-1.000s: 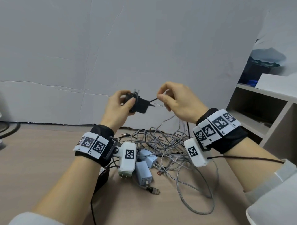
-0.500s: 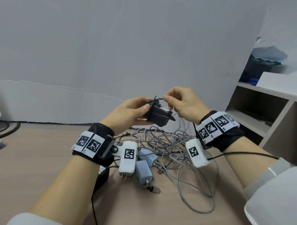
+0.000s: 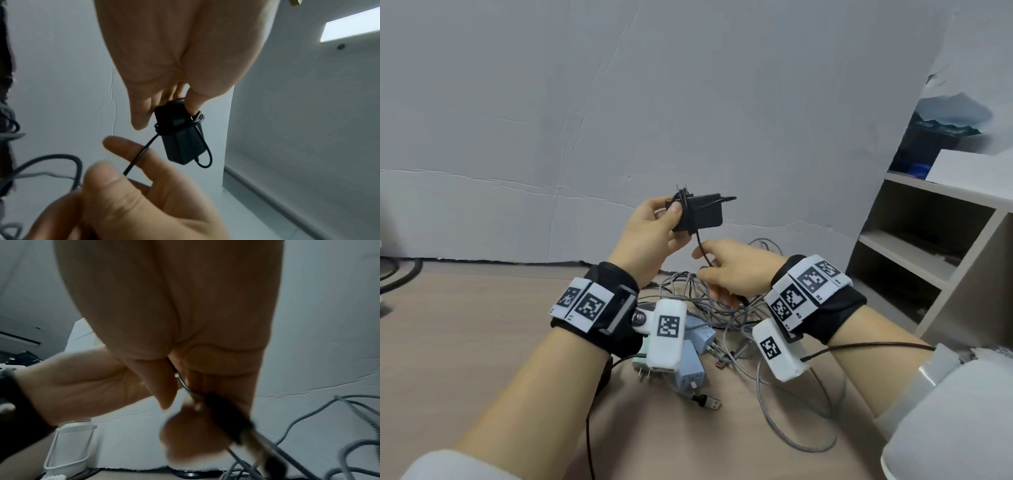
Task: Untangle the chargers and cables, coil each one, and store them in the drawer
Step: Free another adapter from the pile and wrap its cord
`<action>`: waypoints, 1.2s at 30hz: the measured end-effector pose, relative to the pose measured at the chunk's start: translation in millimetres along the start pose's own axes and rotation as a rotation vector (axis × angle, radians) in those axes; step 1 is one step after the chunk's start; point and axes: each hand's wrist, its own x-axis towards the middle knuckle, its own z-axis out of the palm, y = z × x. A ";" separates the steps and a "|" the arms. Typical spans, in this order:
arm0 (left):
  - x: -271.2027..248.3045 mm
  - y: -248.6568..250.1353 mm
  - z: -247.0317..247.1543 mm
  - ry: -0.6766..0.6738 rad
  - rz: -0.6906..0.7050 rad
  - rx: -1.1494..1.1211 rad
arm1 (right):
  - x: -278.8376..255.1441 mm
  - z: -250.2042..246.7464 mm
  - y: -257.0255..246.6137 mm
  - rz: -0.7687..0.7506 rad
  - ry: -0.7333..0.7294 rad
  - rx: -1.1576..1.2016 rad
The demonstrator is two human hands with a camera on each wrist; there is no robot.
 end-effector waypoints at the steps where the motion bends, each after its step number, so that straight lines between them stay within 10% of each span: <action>1: 0.6 -2.3 1.0 0.030 0.006 0.019 | -0.8 2.5 -3.2 0.021 -0.035 0.006; 7: 1.7 -7.8 -5.9 0.101 0.104 0.220 | -10.0 1.5 -22.4 -0.032 -0.072 -0.091; 15: 1.8 0.0 -19.4 -0.097 0.147 0.514 | -4.9 -27.8 -17.0 -0.171 0.461 -0.253; 25: -2.2 1.5 -11.7 -0.206 0.208 0.293 | 0.6 -8.0 -8.7 -0.111 0.558 0.022; 36: -6.0 12.5 -15.7 -0.250 0.348 0.629 | -8.1 -7.1 -10.2 -0.140 0.650 0.117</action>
